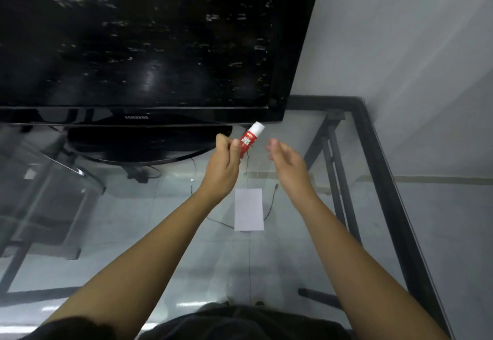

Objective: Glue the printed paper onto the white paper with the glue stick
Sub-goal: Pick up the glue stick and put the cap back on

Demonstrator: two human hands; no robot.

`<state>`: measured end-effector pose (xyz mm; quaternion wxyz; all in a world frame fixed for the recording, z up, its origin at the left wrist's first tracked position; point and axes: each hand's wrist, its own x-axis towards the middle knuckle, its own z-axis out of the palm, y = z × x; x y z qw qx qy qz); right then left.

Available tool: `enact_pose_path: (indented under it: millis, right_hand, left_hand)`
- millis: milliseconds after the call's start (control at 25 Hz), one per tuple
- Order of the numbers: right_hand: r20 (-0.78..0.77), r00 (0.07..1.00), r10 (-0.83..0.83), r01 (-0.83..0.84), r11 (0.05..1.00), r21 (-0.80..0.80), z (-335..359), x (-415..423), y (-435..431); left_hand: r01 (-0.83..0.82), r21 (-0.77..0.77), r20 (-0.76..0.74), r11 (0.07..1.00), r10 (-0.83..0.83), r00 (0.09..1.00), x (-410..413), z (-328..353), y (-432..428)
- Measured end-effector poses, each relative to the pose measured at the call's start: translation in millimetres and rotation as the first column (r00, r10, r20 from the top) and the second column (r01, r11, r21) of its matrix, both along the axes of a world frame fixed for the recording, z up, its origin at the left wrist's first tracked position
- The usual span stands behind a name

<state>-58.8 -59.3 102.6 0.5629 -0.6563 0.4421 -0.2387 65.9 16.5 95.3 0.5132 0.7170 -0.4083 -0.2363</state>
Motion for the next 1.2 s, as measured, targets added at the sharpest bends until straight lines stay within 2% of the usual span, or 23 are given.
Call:
enact_pose_path:
  millis: [120,240,360,440,480,520,560,600,640,680,720,760,800,840,880,920,960,1040,1120,1160,1200]
  right_hand:
    - [0.096,0.995,0.031,-0.035,0.999,0.041,30.9,6.2,13.2]
    - [0.207,0.978,-0.029,0.011,0.996,0.087,41.6,4.2,17.8]
    - [0.267,0.956,-0.122,0.092,0.988,0.120,48.9,-0.6,16.9]
    - [0.279,0.948,-0.151,0.122,0.985,0.119,54.1,-1.6,17.2]
    - [0.286,0.946,-0.154,0.123,0.985,0.122,56.4,-1.6,17.3]
    - [0.294,0.945,-0.145,0.114,0.986,0.122,58.0,-1.4,17.4]
    - [0.305,0.943,-0.130,0.099,0.988,0.115,59.9,-1.2,17.8]
    - [0.312,0.943,-0.114,0.086,0.991,0.104,60.8,-1.1,18.1]
    - [0.315,0.943,-0.108,0.082,0.992,0.095,61.5,-1.3,18.5]
    - [0.320,0.941,-0.114,0.090,0.992,0.088,62.1,-1.6,18.7]
    - [0.330,0.935,-0.128,0.103,0.990,0.092,63.5,-1.9,18.7]
    - [0.345,0.928,-0.141,0.113,0.989,0.100,65.4,-2.0,18.5]
    - [0.362,0.920,-0.148,0.116,0.987,0.108,68.2,-1.6,18.2]
    - [0.376,0.915,-0.144,0.112,0.988,0.108,71.0,-0.9,17.7]
    - [0.388,0.912,-0.132,0.100,0.990,0.100,73.4,-0.1,17.7]
    - [0.394,0.912,-0.115,0.087,0.992,0.087,75.0,0.7,17.8]
    - [0.398,0.912,-0.100,0.077,0.994,0.073,77.0,1.4,18.5]
    - [0.407,0.910,-0.083,0.067,0.996,0.053,78.9,1.5,19.8]
    - [0.419,0.904,-0.086,0.072,0.996,0.048,79.7,0.1,19.6]
    - [0.423,0.902,-0.090,0.077,0.996,0.047,79.9,-0.7,19.3]
    - [0.425,0.900,-0.093,0.082,0.996,0.044,79.9,-1.2,18.8]
  left_hand:
    - [0.016,-0.064,0.133,0.998,-0.007,0.991,-12.9,14.5,12.8]
    - [0.045,-0.112,0.132,0.993,-0.030,0.991,-17.9,22.3,21.3]
    - [0.008,-0.258,-0.105,0.966,-0.036,0.994,-18.7,25.5,31.7]
    - [-0.028,-0.296,-0.247,0.955,-0.049,0.968,-21.5,30.1,34.4]
    - [-0.042,-0.293,-0.366,0.955,-0.072,0.928,-22.8,32.4,34.6]
    - [-0.057,-0.269,-0.557,0.962,-0.107,0.824,-22.0,35.8,33.1]
    - [-0.047,-0.218,-0.779,0.975,-0.145,0.610,-20.1,42.7,31.7]
    - [-0.006,-0.166,-0.920,0.986,-0.152,0.360,-17.5,49.1,30.8]
    - [0.030,-0.123,-0.967,0.992,-0.127,0.219,-14.9,53.4,29.5]
    - [0.048,-0.115,-0.974,0.992,-0.122,0.193,-13.3,56.9,29.0]
    - [0.042,-0.135,-0.951,0.990,-0.142,0.274,-14.1,61.1,29.8]
    - [0.013,-0.170,-0.883,0.985,-0.158,0.441,-16.1,62.8,30.2]
    - [-0.010,-0.207,-0.760,0.978,-0.154,0.631,-19.1,64.5,30.9]
    - [-0.015,-0.231,-0.609,0.973,-0.133,0.782,-21.9,65.7,31.8]
    - [-0.016,-0.226,-0.489,0.974,-0.099,0.867,-24.5,67.3,32.4]
    - [-0.025,-0.185,-0.435,0.982,-0.059,0.899,-24.8,67.9,32.2]
    - [-0.033,-0.106,-0.451,0.994,-0.018,0.892,-23.6,70.4,31.8]
    - [0.007,0.032,-0.628,0.999,0.014,0.778,-20.9,77.4,33.6]
    - [0.029,-0.009,-0.752,1.000,-0.026,0.658,-20.3,81.6,35.4]
    - [0.006,-0.081,-0.747,0.997,-0.065,0.662,-20.2,81.5,36.0]
    - [-0.012,-0.149,-0.700,0.989,-0.097,0.708,-20.9,80.3,36.9]
